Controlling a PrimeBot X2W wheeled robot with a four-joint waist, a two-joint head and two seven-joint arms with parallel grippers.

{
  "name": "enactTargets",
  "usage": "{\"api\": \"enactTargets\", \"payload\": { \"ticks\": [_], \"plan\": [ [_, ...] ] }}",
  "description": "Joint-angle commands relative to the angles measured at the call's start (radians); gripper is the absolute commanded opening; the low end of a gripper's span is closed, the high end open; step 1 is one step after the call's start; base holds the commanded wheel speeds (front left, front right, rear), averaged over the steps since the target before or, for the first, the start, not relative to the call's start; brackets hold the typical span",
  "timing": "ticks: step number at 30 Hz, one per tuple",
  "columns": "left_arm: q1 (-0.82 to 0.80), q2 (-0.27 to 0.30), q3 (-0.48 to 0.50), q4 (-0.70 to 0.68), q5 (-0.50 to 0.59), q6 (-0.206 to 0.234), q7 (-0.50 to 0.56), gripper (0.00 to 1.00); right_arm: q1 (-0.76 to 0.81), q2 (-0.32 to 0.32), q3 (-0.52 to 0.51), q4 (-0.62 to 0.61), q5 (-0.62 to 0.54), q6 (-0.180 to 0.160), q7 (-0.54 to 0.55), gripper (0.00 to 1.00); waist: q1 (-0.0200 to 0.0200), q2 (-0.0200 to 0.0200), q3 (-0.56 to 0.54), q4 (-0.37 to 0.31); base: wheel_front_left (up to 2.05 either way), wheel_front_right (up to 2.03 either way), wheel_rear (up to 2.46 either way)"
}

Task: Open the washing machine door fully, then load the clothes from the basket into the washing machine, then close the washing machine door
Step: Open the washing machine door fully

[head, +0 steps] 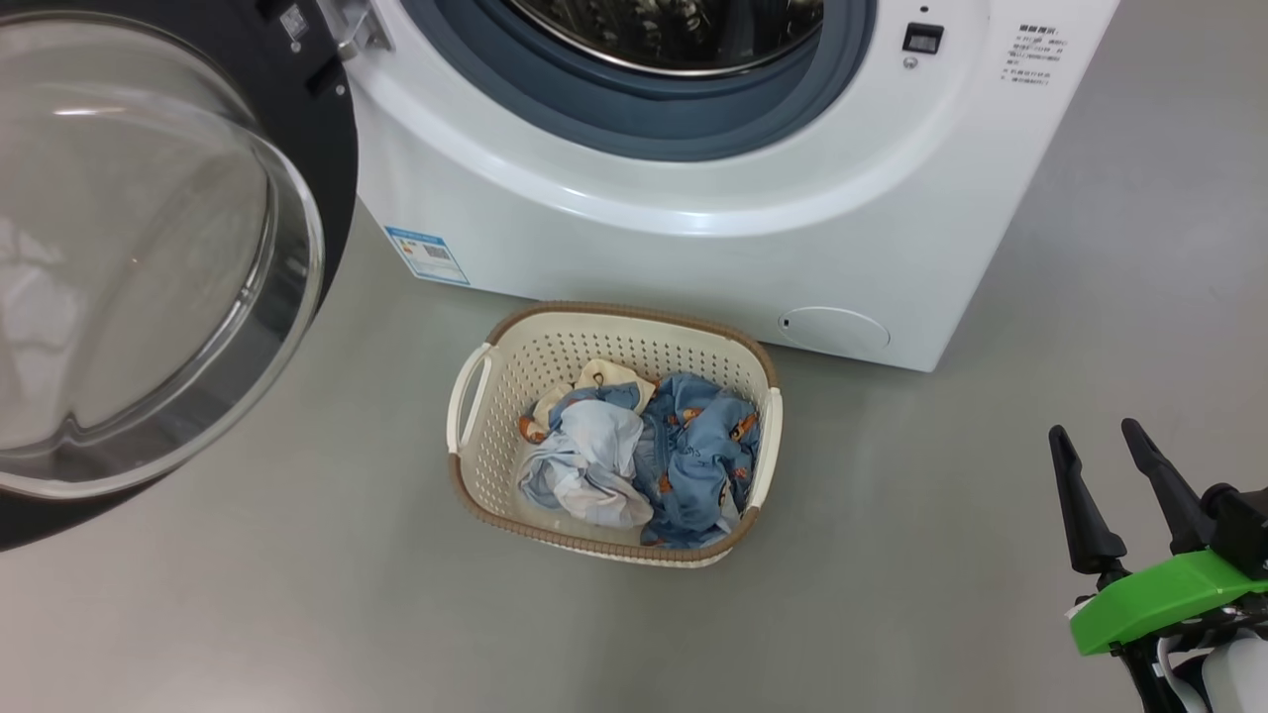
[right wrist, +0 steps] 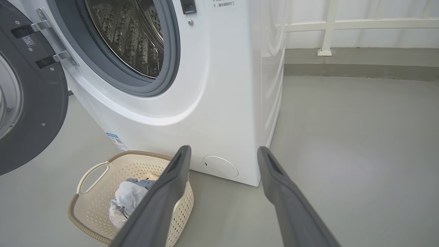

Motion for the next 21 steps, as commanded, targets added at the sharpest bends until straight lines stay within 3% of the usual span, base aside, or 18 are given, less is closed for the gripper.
{"api": "enactTargets", "payload": {
  "ticks": [1, 21],
  "plan": [
    [0.030, 0.051, 0.012, -0.047, -0.009, -0.001, -0.006, 1.00, 0.015, -0.004, 0.024, -0.019, 0.001, 0.001, -0.012, 1.00, 0.0000, -0.0001, -0.015, 0.001, 0.00, 0.00, 0.00],
    [0.266, -0.097, -0.150, -0.313, -0.011, -0.002, -0.006, 1.00, 0.035, 0.016, 0.029, -0.029, 0.012, 0.001, -0.012, 1.00, 0.0000, -0.0001, -0.068, -0.050, 0.00, 0.00, 0.00]
  ]
}}
